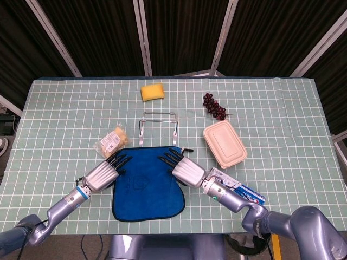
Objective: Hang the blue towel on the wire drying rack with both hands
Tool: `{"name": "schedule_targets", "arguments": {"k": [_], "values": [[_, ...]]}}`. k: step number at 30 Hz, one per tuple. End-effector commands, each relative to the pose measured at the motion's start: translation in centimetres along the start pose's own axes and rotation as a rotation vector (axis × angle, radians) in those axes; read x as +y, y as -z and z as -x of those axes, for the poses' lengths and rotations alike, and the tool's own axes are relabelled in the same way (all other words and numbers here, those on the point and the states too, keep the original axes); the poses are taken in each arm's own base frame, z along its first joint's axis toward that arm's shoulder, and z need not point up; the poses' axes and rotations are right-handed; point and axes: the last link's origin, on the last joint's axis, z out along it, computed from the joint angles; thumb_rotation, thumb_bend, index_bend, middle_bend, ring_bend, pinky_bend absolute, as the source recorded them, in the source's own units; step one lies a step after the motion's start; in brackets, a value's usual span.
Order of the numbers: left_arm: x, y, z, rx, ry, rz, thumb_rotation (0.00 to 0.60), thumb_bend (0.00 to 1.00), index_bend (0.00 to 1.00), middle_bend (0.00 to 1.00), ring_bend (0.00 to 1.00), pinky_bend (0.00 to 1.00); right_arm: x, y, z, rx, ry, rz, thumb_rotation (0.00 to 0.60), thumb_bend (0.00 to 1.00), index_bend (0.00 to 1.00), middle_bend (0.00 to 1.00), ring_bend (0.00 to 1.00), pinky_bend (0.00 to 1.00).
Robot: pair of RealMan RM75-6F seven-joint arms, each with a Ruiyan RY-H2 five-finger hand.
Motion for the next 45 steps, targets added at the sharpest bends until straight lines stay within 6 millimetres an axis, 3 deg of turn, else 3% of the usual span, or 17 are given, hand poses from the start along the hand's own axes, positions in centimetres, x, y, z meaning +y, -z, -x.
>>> {"name": "schedule_targets", "arguments": {"k": [1,9,20,24,35,45], "values": [[0.1,-0.2,-0.1,0.003,-0.001,0.004,0.600,0.20,0.43,0.00,0.00,0.00,0.0,0.0,0.0,0.000,0.001,0.000,0.600,0.47,0.65,0.00,0.00,0.00],[0.6,-0.6,-0.1,0.000,-0.006,0.016,0.600,0.20,0.43,0.00,0.00,0.00,-0.1,-0.1,-0.1,0.002,-0.001,-0.002,0.600,0.47,0.65,0.00,0.00,0.00],[0.8,-0.7,-0.3,0.003,-0.001,0.018,0.600,0.41,0.45,0.00,0.00,0.00,-0.1,0.1,-0.1,0.002,-0.002,-0.002,0.600,0.47,0.65,0.00,0.00,0.00],[0.8,-0.7,-0.3,0.005,0.006,0.008,0.600,0.47,0.50,0.00,0.00,0.00,-0.1,0.1,-0.1,0.005,-0.002,-0.003,0.600,0.47,0.65,0.00,0.00,0.00],[1.1,-0.8,-0.9,0.035,0.038,-0.010,0.600,0.47,0.75,0.00,0.00,0.00,-0.2,0.7,-1.0,0.031,-0.003,-0.009,0.600,0.47,0.65,0.00,0.00,0.00],[0.3,-1.2,-6.4,0.213,0.065,-0.070,0.600,0.47,0.79,0.00,0.00,0.00,0.2,0.5,-6.9,0.192,-0.025,0.009,0.600,0.47,0.65,0.01,0.00,0.00]]}}
